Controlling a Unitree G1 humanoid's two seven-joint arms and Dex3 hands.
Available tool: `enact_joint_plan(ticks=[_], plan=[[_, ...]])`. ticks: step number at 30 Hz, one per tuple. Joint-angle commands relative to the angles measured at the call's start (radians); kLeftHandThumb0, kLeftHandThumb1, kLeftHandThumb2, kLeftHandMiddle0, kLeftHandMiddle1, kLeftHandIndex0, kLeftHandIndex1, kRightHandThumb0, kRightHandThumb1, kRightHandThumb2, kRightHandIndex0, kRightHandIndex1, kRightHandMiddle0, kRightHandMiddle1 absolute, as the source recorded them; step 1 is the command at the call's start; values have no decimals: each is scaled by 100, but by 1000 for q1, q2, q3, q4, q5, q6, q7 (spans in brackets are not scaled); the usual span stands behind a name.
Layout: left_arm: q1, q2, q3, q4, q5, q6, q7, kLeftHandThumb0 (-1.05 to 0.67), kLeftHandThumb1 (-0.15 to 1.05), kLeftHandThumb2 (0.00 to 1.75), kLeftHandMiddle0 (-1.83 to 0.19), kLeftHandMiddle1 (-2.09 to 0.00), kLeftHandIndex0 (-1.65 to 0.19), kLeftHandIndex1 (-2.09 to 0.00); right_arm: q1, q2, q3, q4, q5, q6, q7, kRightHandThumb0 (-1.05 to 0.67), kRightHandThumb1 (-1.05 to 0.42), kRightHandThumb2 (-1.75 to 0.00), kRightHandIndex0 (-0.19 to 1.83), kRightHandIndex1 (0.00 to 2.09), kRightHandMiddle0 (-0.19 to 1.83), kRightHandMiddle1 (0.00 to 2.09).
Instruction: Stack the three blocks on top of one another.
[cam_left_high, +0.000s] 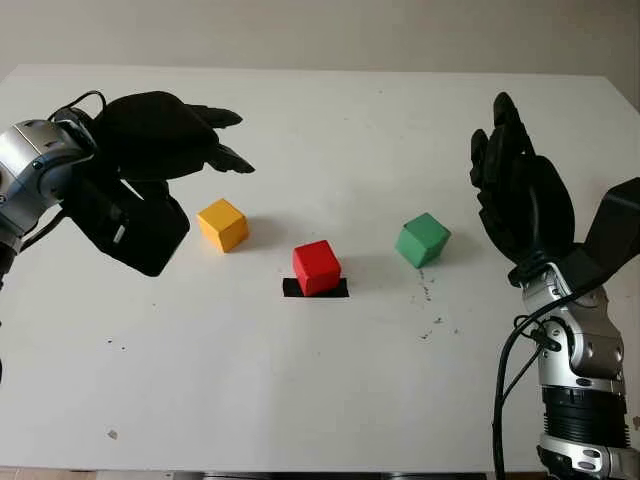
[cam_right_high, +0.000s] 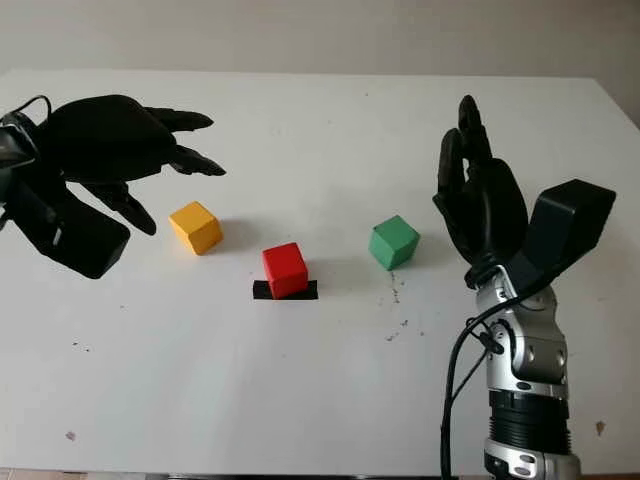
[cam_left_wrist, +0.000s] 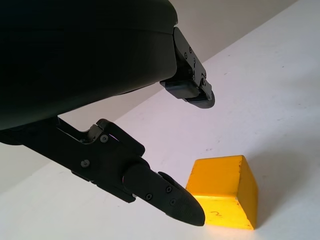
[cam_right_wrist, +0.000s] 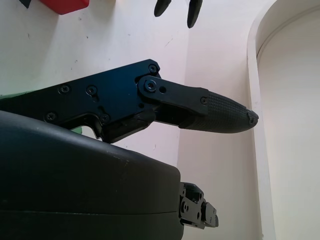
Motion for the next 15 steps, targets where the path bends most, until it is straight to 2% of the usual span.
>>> enact_joint_plan(ticks=[1, 9, 15], plan=[[11, -6, -22, 16, 27, -14, 40, -59, 79, 6, 0, -2, -45, -5, 2, -3, -2, -16, 4, -2, 1, -72, -105, -68, -19, 0, -19, 0], [-3, -26, -65, 79, 94, -34, 126, -63, 81, 6, 4, -4, -48, -6, 5, -10, -5, -23, 3, 3, 6, -72, -105, -68, -19, 0, -19, 0], [-7, -41, -79, 95, 87, -11, 68, -62, 83, 6, 5, -5, -48, -6, 5, -9, -8, -27, 6, 12, 3, -73, -105, -67, -19, 0, -19, 0]])
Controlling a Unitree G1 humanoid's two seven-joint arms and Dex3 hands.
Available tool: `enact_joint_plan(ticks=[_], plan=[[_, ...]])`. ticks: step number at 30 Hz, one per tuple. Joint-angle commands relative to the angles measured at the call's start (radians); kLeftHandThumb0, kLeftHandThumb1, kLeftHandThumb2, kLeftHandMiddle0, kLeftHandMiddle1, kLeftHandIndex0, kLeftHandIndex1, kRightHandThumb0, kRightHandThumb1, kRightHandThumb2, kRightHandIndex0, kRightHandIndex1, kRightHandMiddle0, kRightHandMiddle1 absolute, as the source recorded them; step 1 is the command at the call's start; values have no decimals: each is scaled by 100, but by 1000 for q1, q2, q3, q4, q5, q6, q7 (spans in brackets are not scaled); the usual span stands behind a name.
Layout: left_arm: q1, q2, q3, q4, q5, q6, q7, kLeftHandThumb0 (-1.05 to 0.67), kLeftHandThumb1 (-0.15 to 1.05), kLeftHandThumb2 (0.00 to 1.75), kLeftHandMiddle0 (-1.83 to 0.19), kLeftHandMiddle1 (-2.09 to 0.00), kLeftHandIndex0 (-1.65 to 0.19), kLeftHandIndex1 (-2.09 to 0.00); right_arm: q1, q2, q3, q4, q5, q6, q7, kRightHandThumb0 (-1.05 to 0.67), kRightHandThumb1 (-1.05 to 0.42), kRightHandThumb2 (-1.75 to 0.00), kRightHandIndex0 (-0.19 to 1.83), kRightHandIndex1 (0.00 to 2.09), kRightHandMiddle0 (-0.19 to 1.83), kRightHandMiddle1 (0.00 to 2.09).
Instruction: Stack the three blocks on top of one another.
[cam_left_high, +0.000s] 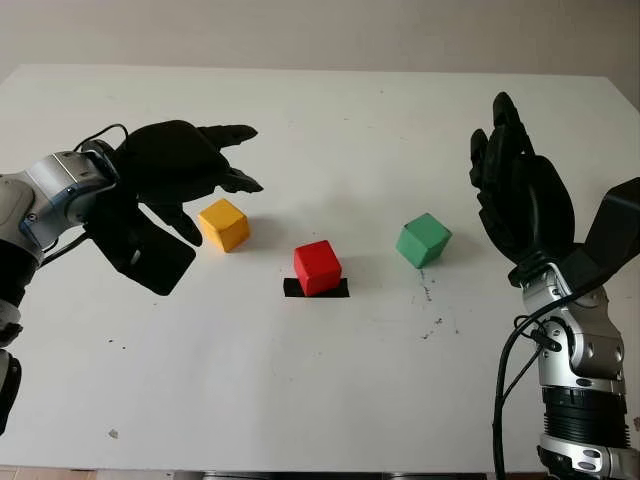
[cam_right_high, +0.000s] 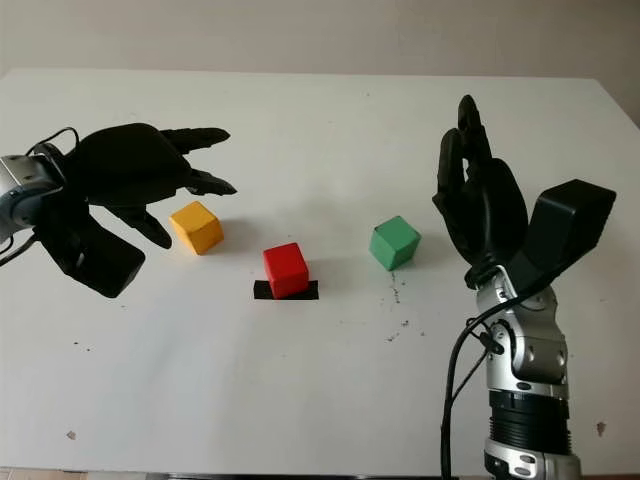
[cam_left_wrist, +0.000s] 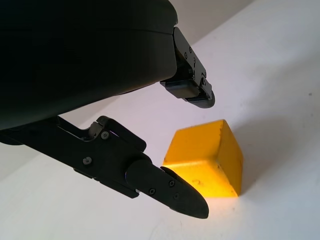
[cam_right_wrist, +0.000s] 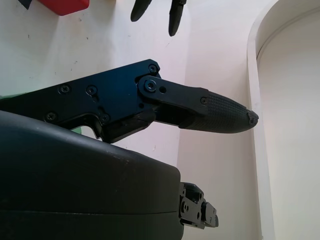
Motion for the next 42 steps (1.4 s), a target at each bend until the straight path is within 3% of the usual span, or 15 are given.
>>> enact_joint_plan(ticks=[1, 10, 17, 18, 22, 25, 32, 37, 42], plan=[[-5, 2, -6, 0, -5, 11, -9, -62, 83, 6, 4, -5, -49, -6, 6, -7, -7, -21, 5, 3, -1, -72, -105, -67, -19, 0, -19, 0], [-2, -14, -27, 33, 16, 12, 36, -66, 84, 6, 1, -6, -56, -8, 11, -6, 1, -29, 0, 7, -4, -72, -105, -67, -19, 0, -19, 0], [-5, -20, -45, 69, 34, -6, 132, -57, 86, 6, -4, -7, -69, -14, 14, -4, 1, -33, 5, 11, -1, -73, -105, -66, -19, 0, -19, 0], [-5, -20, -45, 73, 33, -9, 143, -52, 88, 6, -7, -7, -74, -20, 14, -2, -1, -31, 8, 7, 1, -73, -105, -66, -19, 0, -19, 0], [-10, -18, -51, 85, 37, -21, 176, -43, 92, 6, -13, -6, -49, -97, 15, 0, -3, -24, 10, 1, 5, -72, -105, -65, -19, 0, -19, 0], [-15, -16, -55, 93, 40, -31, 198, -39, 95, 6, -17, -7, -46, -113, 15, 1, -3, -20, 8, -3, 5, -72, -105, -65, -19, 0, -19, 0], [-26, -6, -67, 76, 78, -15, 235, -39, 95, 5, -23, -7, -45, -118, 13, 2, -6, -18, 11, 2, 3, -72, -105, -64, -19, 0, -19, 0], [-42, 8, -79, 45, 135, 2, 257, -44, 93, 5, -27, -6, -51, -110, 12, -1, -4, -15, 12, 4, 8, -71, -105, -65, -19, 0, -19, 0], [-47, 17, -54, -6, 107, -6, 203, -43, 93, 5, -27, -5, -53, -102, 12, 1, -1, -14, 7, 2, 9, -71, -105, -64, -19, 0, -19, 0]])
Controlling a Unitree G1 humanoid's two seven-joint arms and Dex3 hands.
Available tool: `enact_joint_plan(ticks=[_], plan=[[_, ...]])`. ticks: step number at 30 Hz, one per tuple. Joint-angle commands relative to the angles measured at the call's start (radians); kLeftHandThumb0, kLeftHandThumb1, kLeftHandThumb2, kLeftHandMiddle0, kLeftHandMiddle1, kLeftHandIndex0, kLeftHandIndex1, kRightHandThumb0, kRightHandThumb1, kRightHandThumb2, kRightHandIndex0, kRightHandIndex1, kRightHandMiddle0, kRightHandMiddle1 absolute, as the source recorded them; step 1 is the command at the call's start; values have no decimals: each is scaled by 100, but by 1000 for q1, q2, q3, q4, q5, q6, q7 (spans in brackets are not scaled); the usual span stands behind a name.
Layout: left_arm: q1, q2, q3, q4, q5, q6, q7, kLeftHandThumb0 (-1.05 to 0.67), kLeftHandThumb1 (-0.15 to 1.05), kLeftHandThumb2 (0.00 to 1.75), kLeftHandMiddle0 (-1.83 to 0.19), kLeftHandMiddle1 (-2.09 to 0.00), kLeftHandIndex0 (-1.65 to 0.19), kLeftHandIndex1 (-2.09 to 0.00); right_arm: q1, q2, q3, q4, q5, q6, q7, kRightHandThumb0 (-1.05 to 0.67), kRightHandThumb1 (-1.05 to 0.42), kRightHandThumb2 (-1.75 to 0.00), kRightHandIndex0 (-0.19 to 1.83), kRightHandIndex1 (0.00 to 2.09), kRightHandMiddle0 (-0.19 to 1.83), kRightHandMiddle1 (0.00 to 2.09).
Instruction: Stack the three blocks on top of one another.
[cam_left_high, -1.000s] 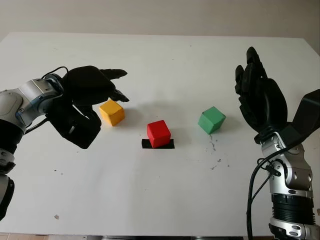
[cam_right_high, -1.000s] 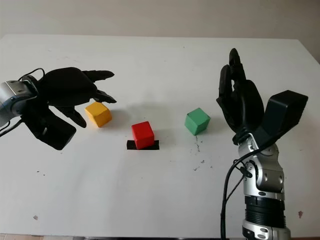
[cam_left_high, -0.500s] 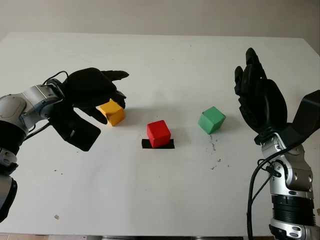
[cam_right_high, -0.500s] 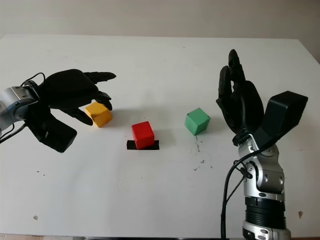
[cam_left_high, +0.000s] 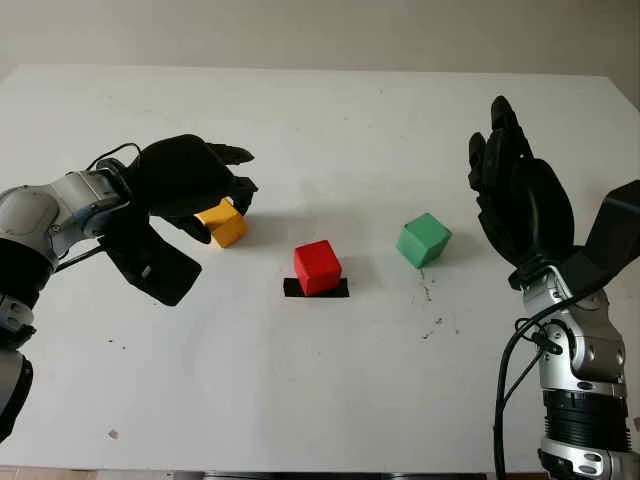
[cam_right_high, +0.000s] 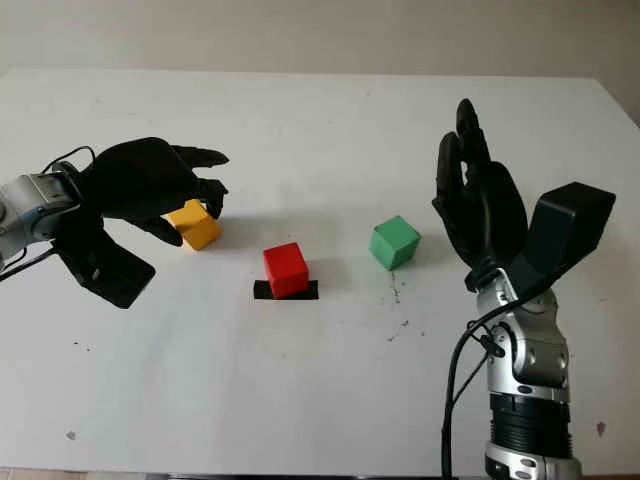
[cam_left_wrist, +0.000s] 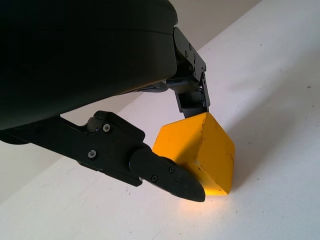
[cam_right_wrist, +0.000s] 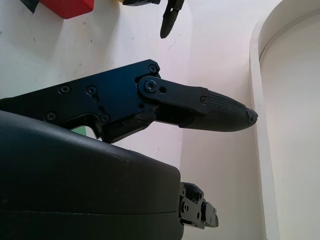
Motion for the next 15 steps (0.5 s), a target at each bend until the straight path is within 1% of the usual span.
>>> enact_joint_plan(ticks=[1, 5, 7, 10, 11, 13, 15], plan=[[-34, 21, 29, -43, -41, -11, -33, -44, 94, 6, -27, -6, -54, -101, -1, 0, 0, -6, 2, -6, 0, -71, -105, -64, -19, 0, -19, 0], [-41, 18, 74, -104, -148, -28, -130, -43, 94, 5, -26, -5, -56, -100, -2, 1, 3, -5, -3, -7, -4, -71, -105, -64, -19, 0, -19, 0], [-52, 6, 98, -159, -219, 2, -241, -43, 93, 5, -24, -4, -56, -100, -1, 0, 6, -6, -6, -7, -5, -71, -105, -64, -19, 0, -19, 0], [-75, -5, 114, -222, -269, 19, -339, -44, 92, 5, -24, -5, -59, -100, -1, 0, 9, -6, -8, -9, -4, -71, -105, -65, -19, 0, -19, 0], [-89, -12, 116, -237, -290, 26, -380, -38, 93, 5, -24, -5, -58, -100, -2, 1, 9, -6, -8, -8, -5, -71, -105, -65, -19, 0, -19, 0], [-112, -29, 120, -261, -333, 49, -456, -37, 93, 5, -24, -5, -57, -100, -2, 2, 12, -7, -10, -8, -6, -71, -105, -65, -19, 0, -19, 0], [-134, -54, 125, -291, -373, 79, -523, -41, 92, 5, -25, -6, -56, -109, -3, 3, 17, -7, -13, -10, -6, -71, -105, -66, -19, 0, -19, 0]])
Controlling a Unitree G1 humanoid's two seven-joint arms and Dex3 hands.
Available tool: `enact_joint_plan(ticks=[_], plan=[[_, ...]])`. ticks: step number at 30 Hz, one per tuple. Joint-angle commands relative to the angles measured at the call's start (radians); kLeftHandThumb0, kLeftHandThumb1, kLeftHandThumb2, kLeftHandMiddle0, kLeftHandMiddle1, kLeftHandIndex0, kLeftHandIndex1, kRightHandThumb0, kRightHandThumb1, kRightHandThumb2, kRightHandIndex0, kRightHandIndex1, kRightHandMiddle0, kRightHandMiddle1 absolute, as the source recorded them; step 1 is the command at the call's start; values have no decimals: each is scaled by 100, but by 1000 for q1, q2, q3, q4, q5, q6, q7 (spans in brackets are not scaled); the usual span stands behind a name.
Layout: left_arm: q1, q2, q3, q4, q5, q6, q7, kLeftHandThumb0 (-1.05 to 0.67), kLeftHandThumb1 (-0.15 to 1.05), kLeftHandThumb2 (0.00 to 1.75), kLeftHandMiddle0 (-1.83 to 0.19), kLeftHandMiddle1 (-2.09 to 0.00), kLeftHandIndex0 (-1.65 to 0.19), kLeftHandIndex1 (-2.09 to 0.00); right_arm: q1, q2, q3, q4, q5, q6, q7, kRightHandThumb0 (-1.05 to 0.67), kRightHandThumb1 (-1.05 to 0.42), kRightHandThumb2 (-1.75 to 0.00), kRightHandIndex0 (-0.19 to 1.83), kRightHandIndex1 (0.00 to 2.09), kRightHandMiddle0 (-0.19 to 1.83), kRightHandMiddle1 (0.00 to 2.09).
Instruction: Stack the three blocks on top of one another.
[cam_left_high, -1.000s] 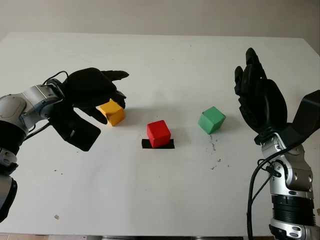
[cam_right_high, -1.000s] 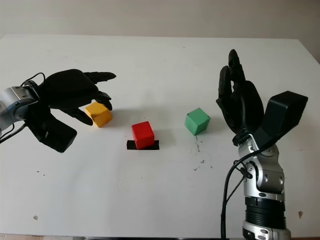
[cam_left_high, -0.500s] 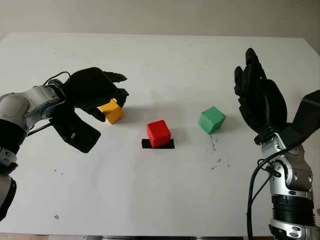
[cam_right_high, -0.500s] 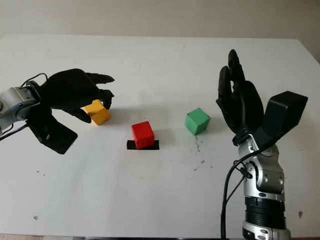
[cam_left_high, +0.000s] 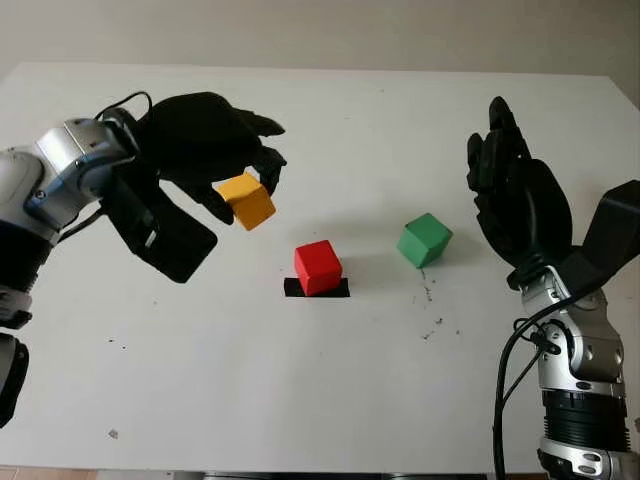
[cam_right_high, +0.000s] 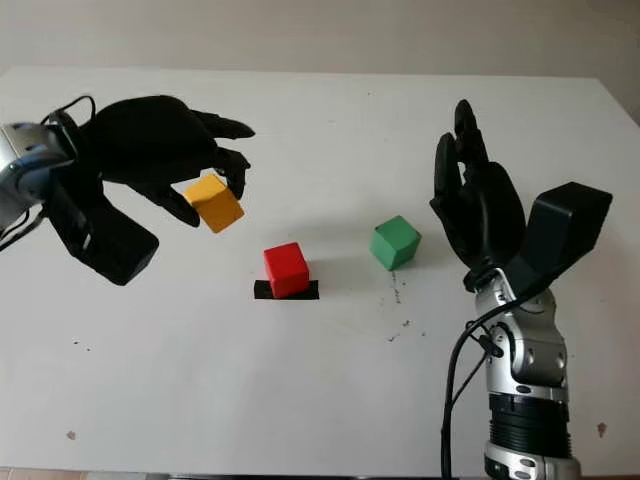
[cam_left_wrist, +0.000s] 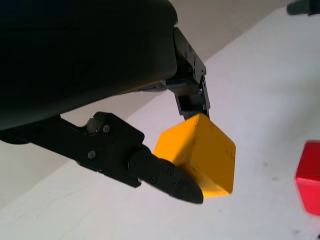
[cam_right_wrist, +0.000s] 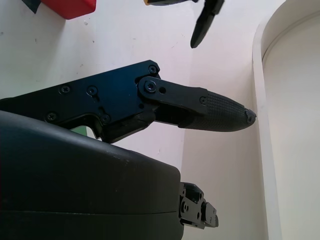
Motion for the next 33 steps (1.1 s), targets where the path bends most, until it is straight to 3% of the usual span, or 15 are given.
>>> enact_joint_plan(ticks=[1, 7, 14, 19, 24, 28, 33], plan=[[-56, -25, 24, -38, -38, 14, -39, -42, 92, 5, -26, -6, -56, -111, -4, 3, 6, -7, -6, -12, -2, -71, -105, -66, -19, 0, -19, 0], [-90, -76, 17, -69, -78, -2, -89, -42, 87, 4, -35, -7, -56, -118, -8, 13, 11, -9, -6, -7, -17, -71, -105, -64, -19, 0, -19, 0], [-101, -142, 4, -171, -93, 130, -268, -39, 92, 6, -37, -6, -50, -117, -4, 17, 15, -15, -6, -19, -23, -71, -105, -64, -19, 0, -19, 0], [-105, -175, 1, -205, -89, 182, -334, -37, 91, 5, -33, -4, -45, -125, -5, 22, 17, -17, -7, -15, -28, -71, -105, -62, -19, 0, -19, 0], [-104, -200, -12, -245, -75, 222, -391, -38, 89, 5, -33, -5, -51, -118, -4, 22, 18, -15, -8, -16, -29, -72, -105, -61, -19, 0, -19, 0], [-95, -208, -29, -236, -89, 228, -441, -37, 92, 6, -21, -4, -35, -136, -5, 21, 18, -12, -8, -14, -29, -72, -105, -62, -19, 0, -19, 0], [-76, -213, -43, -214, -84, 207, -429, -38, 91, 5, -30, -7, -31, -154, -1, 24, 21, -20, -10, -10, -34, -73, -105, -61, -19, 0, -19, 0]])
